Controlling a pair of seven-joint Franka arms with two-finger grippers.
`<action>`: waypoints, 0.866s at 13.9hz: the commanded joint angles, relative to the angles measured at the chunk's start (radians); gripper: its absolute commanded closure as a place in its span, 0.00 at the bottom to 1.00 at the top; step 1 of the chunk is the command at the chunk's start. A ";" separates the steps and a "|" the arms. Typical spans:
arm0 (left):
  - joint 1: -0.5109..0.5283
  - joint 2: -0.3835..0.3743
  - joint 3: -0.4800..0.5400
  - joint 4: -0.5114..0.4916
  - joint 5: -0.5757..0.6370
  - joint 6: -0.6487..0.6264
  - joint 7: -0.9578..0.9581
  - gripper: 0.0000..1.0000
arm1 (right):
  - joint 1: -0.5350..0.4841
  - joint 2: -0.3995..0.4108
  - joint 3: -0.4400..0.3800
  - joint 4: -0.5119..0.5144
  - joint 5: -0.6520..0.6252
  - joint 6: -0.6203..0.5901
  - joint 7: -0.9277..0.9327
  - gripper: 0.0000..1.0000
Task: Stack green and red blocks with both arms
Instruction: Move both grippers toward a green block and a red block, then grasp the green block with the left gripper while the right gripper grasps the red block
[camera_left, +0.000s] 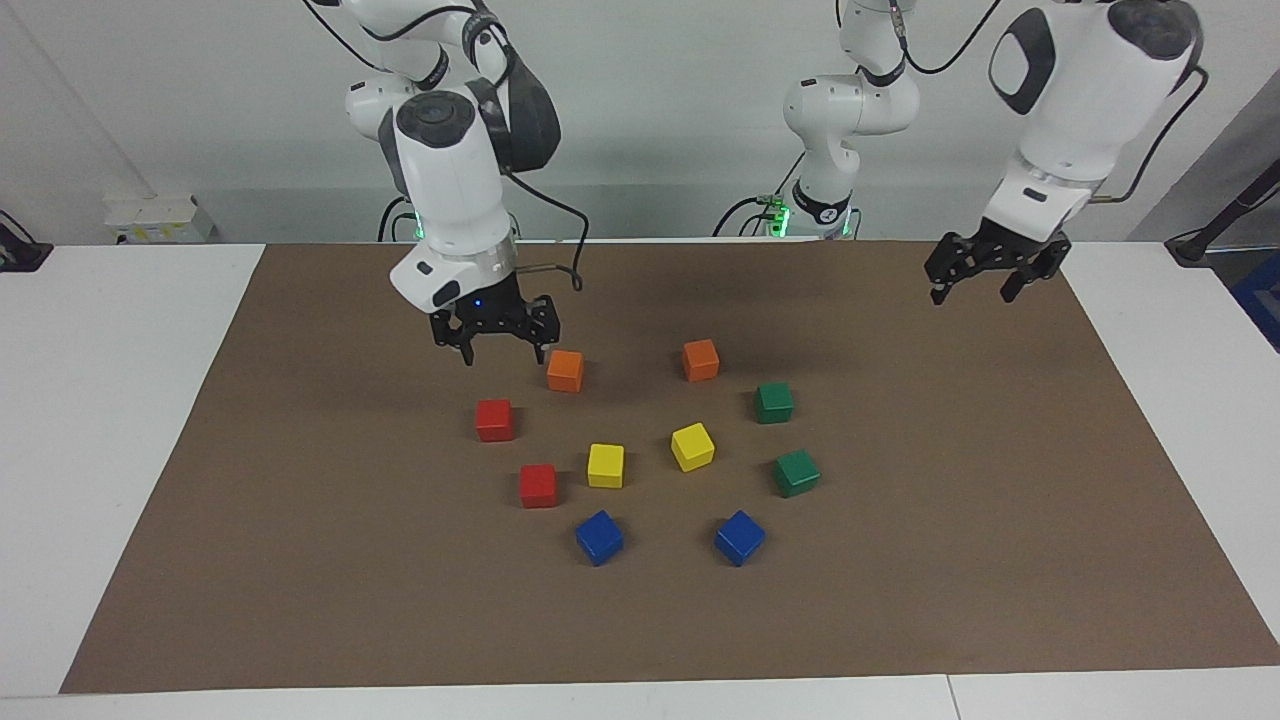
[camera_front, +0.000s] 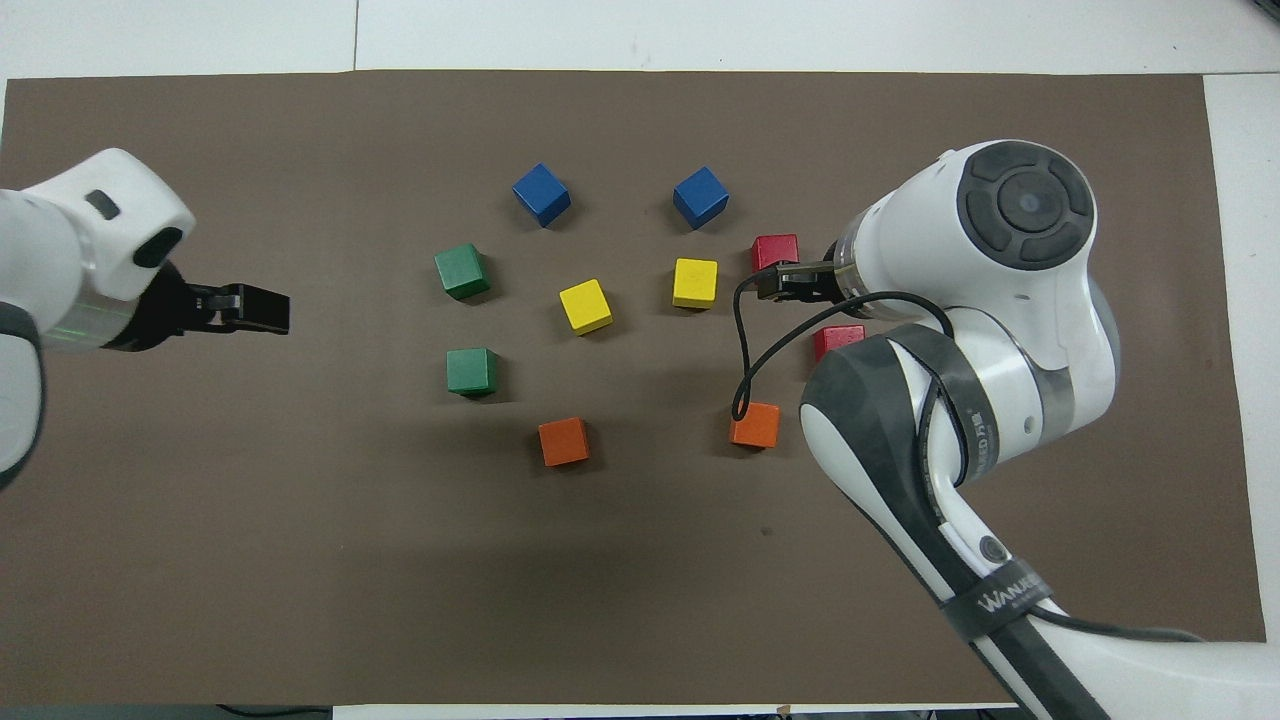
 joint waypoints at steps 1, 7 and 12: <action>-0.067 0.058 0.013 -0.034 -0.019 0.088 -0.037 0.00 | -0.017 0.016 0.002 -0.014 0.006 0.019 0.040 0.00; -0.174 0.139 0.013 -0.160 -0.045 0.322 -0.066 0.00 | -0.062 0.072 0.000 -0.044 -0.010 0.077 0.040 0.00; -0.207 0.217 0.013 -0.168 -0.043 0.401 -0.081 0.00 | -0.059 0.128 0.000 -0.053 -0.008 0.126 0.109 0.00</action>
